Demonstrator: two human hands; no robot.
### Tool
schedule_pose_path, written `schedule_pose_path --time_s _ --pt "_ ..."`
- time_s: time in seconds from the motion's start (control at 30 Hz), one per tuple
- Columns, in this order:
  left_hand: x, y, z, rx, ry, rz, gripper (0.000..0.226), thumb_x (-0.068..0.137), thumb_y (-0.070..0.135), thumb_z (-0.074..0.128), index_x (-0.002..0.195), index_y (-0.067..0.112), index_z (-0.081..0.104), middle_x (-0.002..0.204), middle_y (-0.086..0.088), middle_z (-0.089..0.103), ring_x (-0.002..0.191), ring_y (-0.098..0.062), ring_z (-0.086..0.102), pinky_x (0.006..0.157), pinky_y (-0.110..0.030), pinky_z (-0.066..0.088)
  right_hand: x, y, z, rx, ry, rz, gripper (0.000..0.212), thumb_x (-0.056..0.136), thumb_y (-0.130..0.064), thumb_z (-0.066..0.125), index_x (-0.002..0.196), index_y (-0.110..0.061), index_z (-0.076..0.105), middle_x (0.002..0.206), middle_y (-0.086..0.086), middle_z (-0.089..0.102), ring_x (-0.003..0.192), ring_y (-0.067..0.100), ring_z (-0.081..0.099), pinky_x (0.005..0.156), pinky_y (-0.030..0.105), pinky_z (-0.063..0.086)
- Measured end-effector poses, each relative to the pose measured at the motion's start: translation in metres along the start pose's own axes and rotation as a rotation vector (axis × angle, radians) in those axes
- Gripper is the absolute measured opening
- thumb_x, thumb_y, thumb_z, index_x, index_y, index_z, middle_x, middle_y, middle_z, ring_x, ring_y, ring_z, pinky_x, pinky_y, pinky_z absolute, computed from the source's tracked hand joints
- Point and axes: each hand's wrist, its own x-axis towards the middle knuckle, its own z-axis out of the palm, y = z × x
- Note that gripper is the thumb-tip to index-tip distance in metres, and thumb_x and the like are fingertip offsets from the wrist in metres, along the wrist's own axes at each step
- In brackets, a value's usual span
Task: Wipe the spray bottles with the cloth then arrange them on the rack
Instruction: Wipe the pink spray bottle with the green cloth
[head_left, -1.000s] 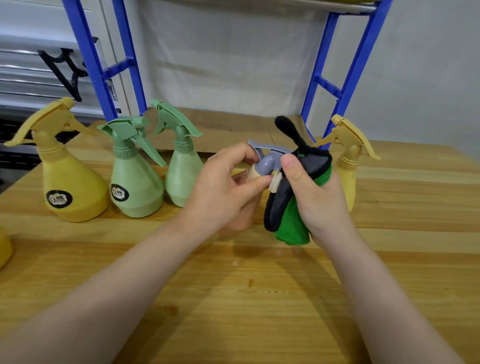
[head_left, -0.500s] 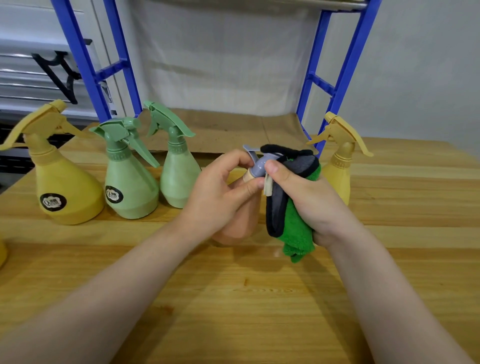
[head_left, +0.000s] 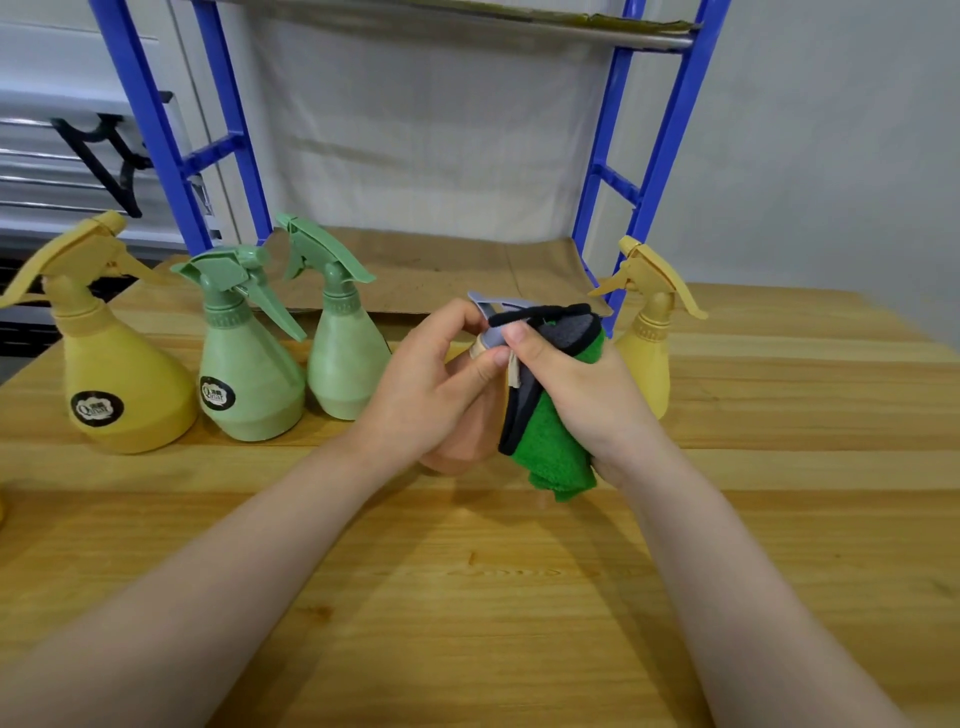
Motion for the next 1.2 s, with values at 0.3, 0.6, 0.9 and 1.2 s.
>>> schedule_pose_path --time_s 0.3,0.6,0.9,1.2 --pt "0.018 -0.004 0.014 -0.049 0.051 -0.108 0.018 0.091 0.027 0.066 0.097 0.011 0.06 0.093 0.004 0.065 0.086 -0.006 0.057 0.082 -0.025 0.046 -0.005 -0.013 -0.045 -0.338 0.182 -0.058 0.021 0.087 -0.044 0.067 0.087 -0.023 0.07 0.071 -0.017 0.068 0.066 -0.014 0.059 0.057 0.006 0.041" --pt "0.038 -0.001 0.051 -0.359 0.172 -0.316 0.014 0.093 0.022 0.064 0.102 0.011 0.064 0.102 -0.003 0.07 0.092 -0.011 0.063 0.084 -0.026 0.05 -0.036 0.002 -0.077 -0.452 0.061 0.09 0.031 0.082 -0.038 0.075 0.102 -0.03 0.053 0.085 -0.009 0.072 0.086 0.007 0.067 0.079 0.028 0.049" --pt "0.052 -0.001 0.073 -0.363 0.14 -0.36 0.022 0.093 0.022 0.063 0.114 0.013 0.062 0.114 -0.001 0.068 0.107 -0.014 0.063 0.093 -0.029 0.05 -0.05 0.013 -0.083 -0.457 -0.162 0.195 0.051 0.07 -0.04 0.074 0.111 -0.035 0.044 0.088 -0.004 0.071 0.09 0.018 0.068 0.092 0.044 0.052" --pt "0.05 -0.002 0.053 -0.192 -0.027 -0.402 0.049 0.09 0.032 0.067 0.133 0.016 0.051 0.128 0.005 0.059 0.117 -0.009 0.055 0.101 -0.028 0.044 -0.046 0.018 -0.08 -0.464 -0.054 0.193 0.047 0.079 -0.018 0.07 0.117 -0.03 0.045 0.101 -0.006 0.069 0.099 0.017 0.063 0.091 0.037 0.051"
